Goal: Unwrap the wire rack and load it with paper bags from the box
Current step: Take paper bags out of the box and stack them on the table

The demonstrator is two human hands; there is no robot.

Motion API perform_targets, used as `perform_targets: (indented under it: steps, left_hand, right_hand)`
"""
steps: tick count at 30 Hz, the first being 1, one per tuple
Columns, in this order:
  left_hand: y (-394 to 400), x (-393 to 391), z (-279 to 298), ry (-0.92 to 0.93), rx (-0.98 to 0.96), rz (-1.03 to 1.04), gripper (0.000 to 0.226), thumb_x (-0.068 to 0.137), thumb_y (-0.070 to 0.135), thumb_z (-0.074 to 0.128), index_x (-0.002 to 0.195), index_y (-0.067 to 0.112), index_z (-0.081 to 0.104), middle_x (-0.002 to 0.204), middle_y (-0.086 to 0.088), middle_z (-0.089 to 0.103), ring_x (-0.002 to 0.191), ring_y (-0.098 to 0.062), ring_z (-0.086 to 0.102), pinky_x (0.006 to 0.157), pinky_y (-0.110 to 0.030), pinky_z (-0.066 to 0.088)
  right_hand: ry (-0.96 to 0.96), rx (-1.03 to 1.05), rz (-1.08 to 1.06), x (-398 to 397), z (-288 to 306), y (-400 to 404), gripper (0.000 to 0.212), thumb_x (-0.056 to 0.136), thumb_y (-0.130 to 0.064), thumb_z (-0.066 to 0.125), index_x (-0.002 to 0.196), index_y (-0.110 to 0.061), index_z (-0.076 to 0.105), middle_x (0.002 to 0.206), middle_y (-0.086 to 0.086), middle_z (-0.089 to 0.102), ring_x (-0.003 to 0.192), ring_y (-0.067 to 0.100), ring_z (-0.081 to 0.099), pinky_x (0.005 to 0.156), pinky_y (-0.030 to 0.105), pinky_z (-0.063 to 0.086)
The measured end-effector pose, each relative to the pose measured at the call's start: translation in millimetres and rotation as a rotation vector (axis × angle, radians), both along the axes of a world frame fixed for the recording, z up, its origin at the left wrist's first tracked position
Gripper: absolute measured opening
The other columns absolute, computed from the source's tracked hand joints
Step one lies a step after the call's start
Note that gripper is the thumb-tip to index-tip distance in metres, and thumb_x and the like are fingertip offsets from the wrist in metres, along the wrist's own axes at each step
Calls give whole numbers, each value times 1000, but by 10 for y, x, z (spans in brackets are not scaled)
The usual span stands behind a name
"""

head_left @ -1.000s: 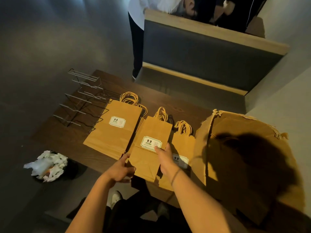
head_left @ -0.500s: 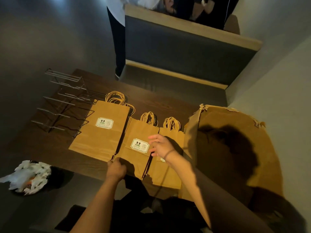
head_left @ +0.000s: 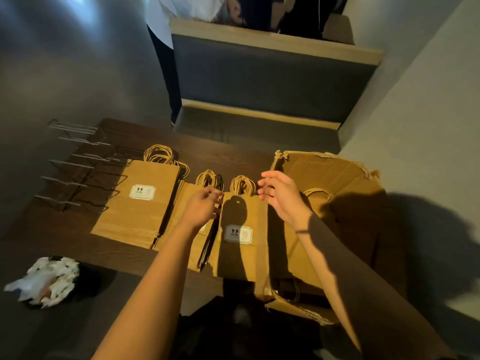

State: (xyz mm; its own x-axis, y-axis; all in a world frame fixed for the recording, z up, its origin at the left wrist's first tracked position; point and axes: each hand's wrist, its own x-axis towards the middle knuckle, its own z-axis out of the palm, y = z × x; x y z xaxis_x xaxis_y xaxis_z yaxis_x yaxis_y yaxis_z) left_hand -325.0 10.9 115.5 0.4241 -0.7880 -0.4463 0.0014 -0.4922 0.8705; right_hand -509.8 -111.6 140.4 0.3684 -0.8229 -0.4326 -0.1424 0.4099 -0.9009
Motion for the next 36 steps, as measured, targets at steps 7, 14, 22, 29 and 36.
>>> perform_targets:
  steps: [7,14,22,29,36]
  left_hand:
    - [-207,-773,367,194,-143,27,23,107,17,46,110,7,67,92,-6,68,75,-18,68,67,-27,53]
    - [-75,-1254,153,95,-107,-28,17,103,6,49,107,2,65,88,-6,64,72,-20,58,61,-28,49]
    - [45,-1331,214,285,-142,-5,18,108,11,46,118,2,59,102,-16,70,78,-29,72,65,-32,60]
    - [168,-1210,262,540,-58,-3,28,107,16,48,129,3,59,116,-17,74,94,-34,74,76,-35,62]
    - [235,-1075,246,1019,-22,-76,69,103,58,38,141,2,52,138,-26,61,107,-43,71,83,-47,63]
  right_hand:
    - [485,141,-87,-1177,-869,-444,13,99,-16,58,112,-15,63,114,19,68,94,28,62,76,42,58]
    - [862,275,136,-1511,-1520,128,93,87,-31,77,159,-19,20,160,15,29,143,39,37,111,53,44]
    - [821,203,136,-1106,-1478,327,83,90,-15,75,156,-8,25,153,17,42,139,35,44,107,41,44]
    - [399,164,16,-1221,-989,39,37,95,-4,65,131,-13,64,120,6,72,99,19,70,83,37,61]
    - [173,-376,175,-1545,349,-73,11,101,-15,60,104,-25,65,94,2,72,80,11,73,80,41,63]
